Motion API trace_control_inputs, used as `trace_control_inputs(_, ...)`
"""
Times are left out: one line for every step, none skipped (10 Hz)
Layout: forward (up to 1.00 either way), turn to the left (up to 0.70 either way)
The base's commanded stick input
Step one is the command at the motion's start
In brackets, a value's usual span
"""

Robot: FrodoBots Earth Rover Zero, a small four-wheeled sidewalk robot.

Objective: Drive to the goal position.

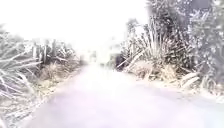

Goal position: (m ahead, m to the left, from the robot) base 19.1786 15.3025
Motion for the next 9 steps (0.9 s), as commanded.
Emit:
trace_control_inputs(0.00,0.00)
trace_control_inputs(0.00,0.00)
trace_control_inputs(0.00,0.00)
trace_control_inputs(0.00,-0.01)
trace_control_inputs(0.00,-0.06)
trace_control_inputs(0.00,-0.12)
trace_control_inputs(0.00,-0.70)
trace_control_inputs(0.00,-0.70)
trace_control_inputs(0.00,-0.70)
